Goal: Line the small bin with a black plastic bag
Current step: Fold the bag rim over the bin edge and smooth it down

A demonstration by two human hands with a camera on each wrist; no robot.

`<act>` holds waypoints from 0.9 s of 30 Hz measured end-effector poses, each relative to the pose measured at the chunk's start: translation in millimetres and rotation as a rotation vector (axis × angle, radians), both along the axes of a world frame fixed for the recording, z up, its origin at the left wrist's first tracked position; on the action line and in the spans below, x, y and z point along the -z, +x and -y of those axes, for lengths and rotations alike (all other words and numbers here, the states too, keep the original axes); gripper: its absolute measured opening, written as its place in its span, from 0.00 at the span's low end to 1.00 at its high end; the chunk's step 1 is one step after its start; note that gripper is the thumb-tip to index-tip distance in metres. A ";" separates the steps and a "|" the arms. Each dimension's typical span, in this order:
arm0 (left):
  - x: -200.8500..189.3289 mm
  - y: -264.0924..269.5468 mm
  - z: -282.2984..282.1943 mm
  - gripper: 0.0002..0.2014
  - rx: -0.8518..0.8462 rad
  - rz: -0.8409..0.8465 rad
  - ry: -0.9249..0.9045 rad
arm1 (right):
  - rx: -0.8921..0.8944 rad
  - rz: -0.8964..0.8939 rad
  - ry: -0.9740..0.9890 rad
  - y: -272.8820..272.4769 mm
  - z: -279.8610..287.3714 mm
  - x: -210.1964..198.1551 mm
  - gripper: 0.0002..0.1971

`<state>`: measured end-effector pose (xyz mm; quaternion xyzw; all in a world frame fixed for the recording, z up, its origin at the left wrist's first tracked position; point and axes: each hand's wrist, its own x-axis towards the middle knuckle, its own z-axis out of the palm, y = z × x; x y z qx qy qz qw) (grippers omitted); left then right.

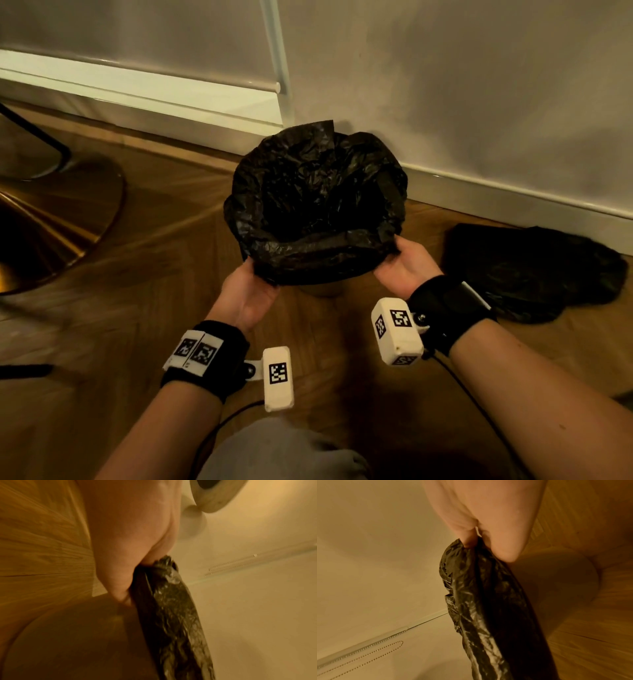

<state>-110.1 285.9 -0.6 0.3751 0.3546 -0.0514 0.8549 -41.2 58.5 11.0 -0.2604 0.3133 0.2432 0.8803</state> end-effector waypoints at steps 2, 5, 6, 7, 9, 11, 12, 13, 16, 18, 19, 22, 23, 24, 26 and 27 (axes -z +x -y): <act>0.3 5.6 2.0 0.27 -0.070 0.030 0.054 | 0.022 -0.003 0.031 2.4 0.4 -0.4 0.18; -2.1 12.7 1.4 0.37 -0.107 0.062 0.129 | 0.071 0.039 0.070 5.1 7.4 0.1 0.18; -2.3 15.2 1.5 0.38 -0.092 0.085 0.156 | 0.064 0.074 0.080 6.7 10.6 0.8 0.21; -2.2 17.4 2.3 0.37 -0.078 0.101 0.184 | 0.053 0.112 0.081 7.6 13.4 1.7 0.25; -3.0 20.7 3.6 0.37 -0.047 0.121 0.220 | 0.034 0.181 0.076 9.7 15.8 4.3 0.30; -3.5 24.5 6.4 0.37 -0.028 0.143 0.273 | 0.004 0.244 0.053 12.3 13.9 7.4 0.29; -2.9 26.9 6.7 0.35 -0.024 0.144 0.317 | -0.008 0.260 0.022 13.6 12.6 10.6 0.29; -3.4 29.0 7.9 0.31 -0.025 0.140 0.355 | -0.011 0.263 -0.014 15.4 11.5 13.8 0.29; -1.6 36.5 7.6 0.27 -0.062 0.094 0.346 | -0.017 0.245 -0.113 20.8 13.2 19.6 0.27; 1.8 39.9 2.6 0.28 -0.046 0.081 0.328 | -0.041 0.249 -0.124 24.5 17.3 22.2 0.26; 4.1 42.4 -0.4 0.29 -0.040 0.074 0.315 | -0.053 0.249 -0.128 27.0 20.1 22.8 0.25; 6.5 47.6 -6.4 0.29 -0.018 0.025 0.219 | -0.074 0.238 -0.171 36.9 27.8 18.6 0.24; 6.5 49.5 -6.3 0.26 -0.013 0.030 0.175 | -0.083 0.236 -0.178 40.5 29.2 16.3 0.23; 7.2 52.1 -6.7 0.23 0.000 0.024 0.154 | -0.092 0.228 -0.190 43.6 29.0 13.6 0.23; 6.6 56.1 -8.1 0.16 0.015 -0.021 0.153 | -0.131 0.224 -0.217 48.2 27.2 10.1 0.21; 7.5 58.1 -10.5 0.14 0.012 -0.039 0.149 | -0.145 0.226 -0.233 50.4 26.7 11.0 0.21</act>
